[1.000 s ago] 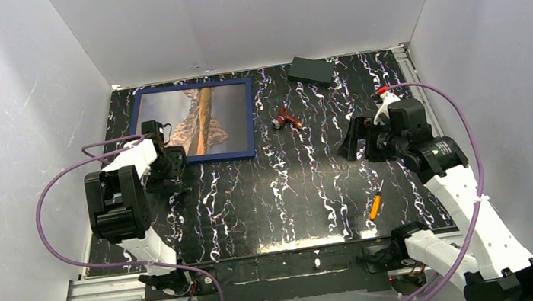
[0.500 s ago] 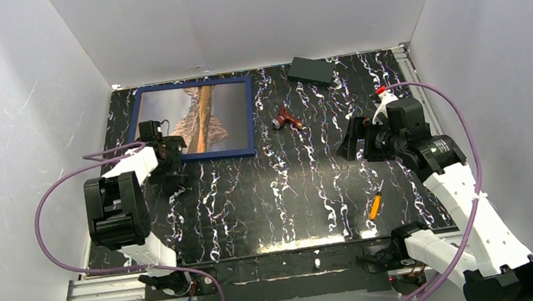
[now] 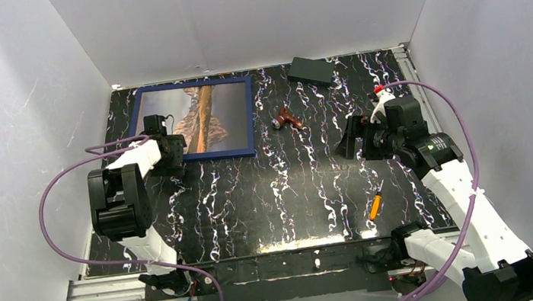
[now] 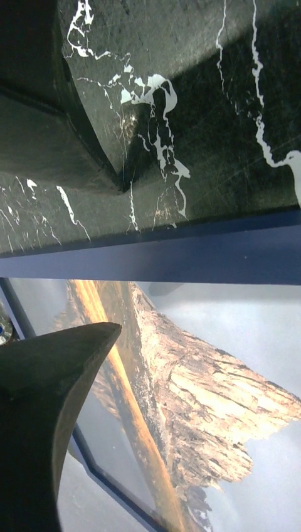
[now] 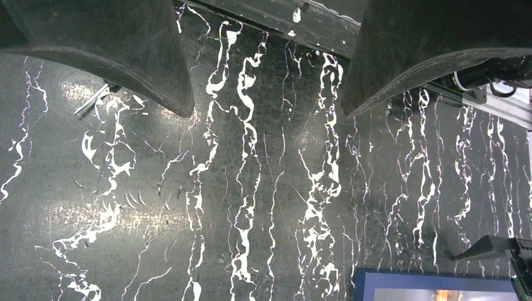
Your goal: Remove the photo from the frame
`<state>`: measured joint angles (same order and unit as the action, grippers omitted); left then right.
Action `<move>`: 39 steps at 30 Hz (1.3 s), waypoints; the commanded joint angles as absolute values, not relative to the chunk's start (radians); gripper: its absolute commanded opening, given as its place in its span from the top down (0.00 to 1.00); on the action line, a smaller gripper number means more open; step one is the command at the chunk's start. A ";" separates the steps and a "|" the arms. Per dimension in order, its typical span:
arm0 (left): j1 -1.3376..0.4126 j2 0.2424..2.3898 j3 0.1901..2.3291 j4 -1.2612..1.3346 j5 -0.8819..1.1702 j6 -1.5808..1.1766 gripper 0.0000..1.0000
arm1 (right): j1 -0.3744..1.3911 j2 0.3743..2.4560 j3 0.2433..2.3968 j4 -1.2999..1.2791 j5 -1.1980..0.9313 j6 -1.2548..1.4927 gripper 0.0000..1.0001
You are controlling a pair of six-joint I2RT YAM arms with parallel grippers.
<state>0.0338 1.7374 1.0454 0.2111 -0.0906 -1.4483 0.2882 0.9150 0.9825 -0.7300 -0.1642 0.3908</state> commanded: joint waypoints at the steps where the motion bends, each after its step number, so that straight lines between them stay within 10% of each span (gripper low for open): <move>1: 0.028 1.752 1.015 0.055 -0.176 -1.442 0.30 | 0.285 0.921 0.975 -0.689 -0.181 0.393 0.05; 26: 0.028 1.773 0.987 0.040 -0.179 -1.431 0.63 | 0.285 0.948 0.947 -0.677 -0.197 0.413 0.07; 39: 0.028 1.812 1.043 -0.060 -0.158 -1.435 0.56 | 0.298 0.980 0.948 -0.706 -0.153 0.398 0.07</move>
<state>0.0269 1.7611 1.0618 0.1688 -0.1196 -1.4567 0.2905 0.9737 0.9493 -0.7155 -0.1585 0.4118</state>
